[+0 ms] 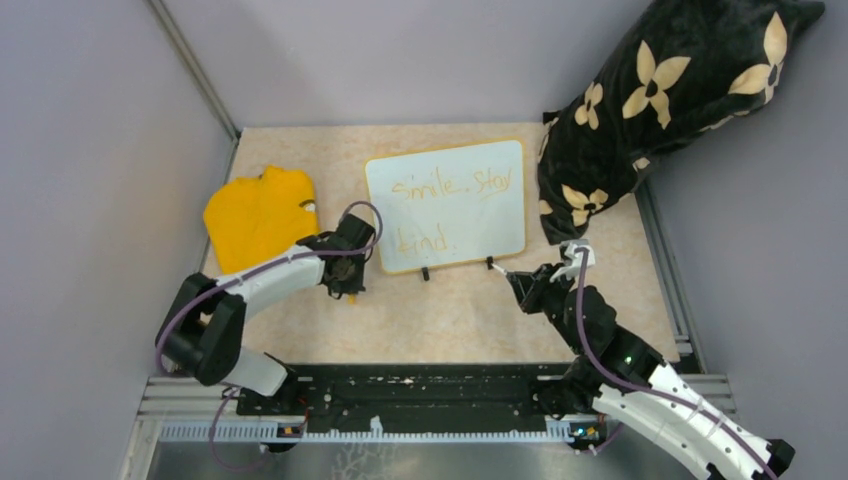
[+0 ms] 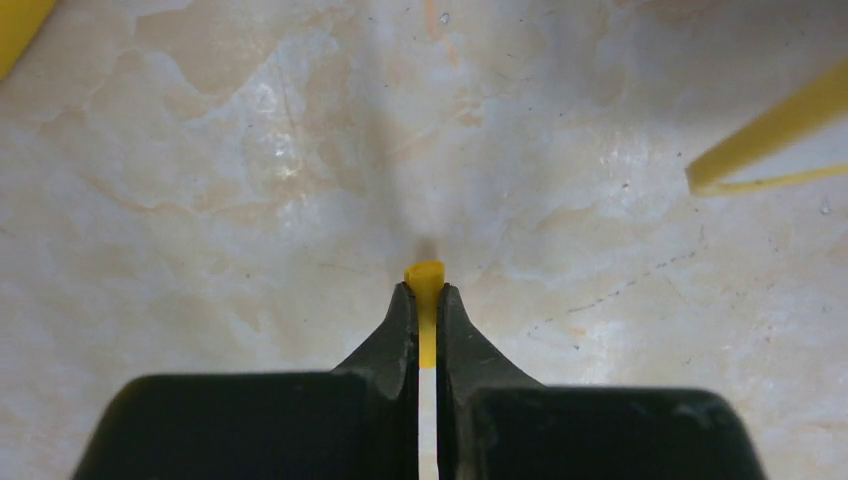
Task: Write a sentence on the whiteboard
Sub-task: Pick up the pen cap from the center of the board, then close the whiteboard marker.
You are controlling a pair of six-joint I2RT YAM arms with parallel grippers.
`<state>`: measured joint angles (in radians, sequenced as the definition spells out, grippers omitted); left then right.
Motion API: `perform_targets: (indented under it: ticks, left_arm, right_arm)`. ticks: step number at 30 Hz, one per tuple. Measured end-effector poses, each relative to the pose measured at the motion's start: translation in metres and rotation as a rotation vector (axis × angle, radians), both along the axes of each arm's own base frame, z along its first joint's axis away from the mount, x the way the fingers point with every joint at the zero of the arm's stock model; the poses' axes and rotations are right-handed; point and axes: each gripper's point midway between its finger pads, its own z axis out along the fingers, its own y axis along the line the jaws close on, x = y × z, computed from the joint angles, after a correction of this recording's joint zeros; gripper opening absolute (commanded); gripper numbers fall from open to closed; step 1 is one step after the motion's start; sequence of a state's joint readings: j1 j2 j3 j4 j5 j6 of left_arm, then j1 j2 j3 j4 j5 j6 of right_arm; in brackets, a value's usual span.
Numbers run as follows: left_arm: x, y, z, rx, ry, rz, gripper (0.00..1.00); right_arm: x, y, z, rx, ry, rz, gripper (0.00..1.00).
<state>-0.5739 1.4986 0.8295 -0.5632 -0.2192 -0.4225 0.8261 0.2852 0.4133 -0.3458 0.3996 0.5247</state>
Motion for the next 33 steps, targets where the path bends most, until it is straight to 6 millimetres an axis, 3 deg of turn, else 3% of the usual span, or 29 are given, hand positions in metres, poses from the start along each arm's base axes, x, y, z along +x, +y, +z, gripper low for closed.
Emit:
perform_targets:
  ticks: [2,6,9,11,14,18,24,28,33]
  left_arm:
    - [-0.003,0.002,0.009,-0.014,-0.021,0.004,0.00]
    - [0.001,0.000,0.052,-0.092,-0.141,0.016,0.00]
    - [0.009,-0.005,0.103,-0.170,-0.260,0.023,0.00]
    - [0.014,-0.008,0.127,-0.209,-0.318,0.024,0.00]
    - [0.021,-0.015,0.183,-0.320,-0.471,0.014,0.00]
    - [0.023,-0.026,0.256,-0.505,-0.687,-0.022,0.00]
    - [0.040,-0.062,0.342,-0.794,-0.906,-0.072,0.00]
    - [0.051,-0.090,0.376,-0.994,-0.951,-0.090,0.00]
    - [0.051,-0.106,0.423,-1.251,-0.993,-0.078,0.00]
  right_arm:
    - [0.001,0.001,-0.002,-0.010,0.007,0.000,0.00]
    - [0.003,0.003,0.002,-0.026,0.009,0.005,0.00]
    - [0.007,0.009,0.011,-0.029,0.000,0.014,0.00]
    - [0.009,0.013,0.019,-0.022,-0.011,0.025,0.00]
    - [0.015,0.022,0.036,-0.003,-0.042,0.042,0.00]
    - [0.026,0.039,0.079,0.045,-0.140,0.060,0.00]
    - [0.028,0.072,0.147,0.126,-0.354,0.096,0.00]
    - [0.026,0.088,0.191,0.199,-0.490,0.099,0.00]
    - [0.019,0.087,0.239,0.324,-0.625,0.090,0.00]
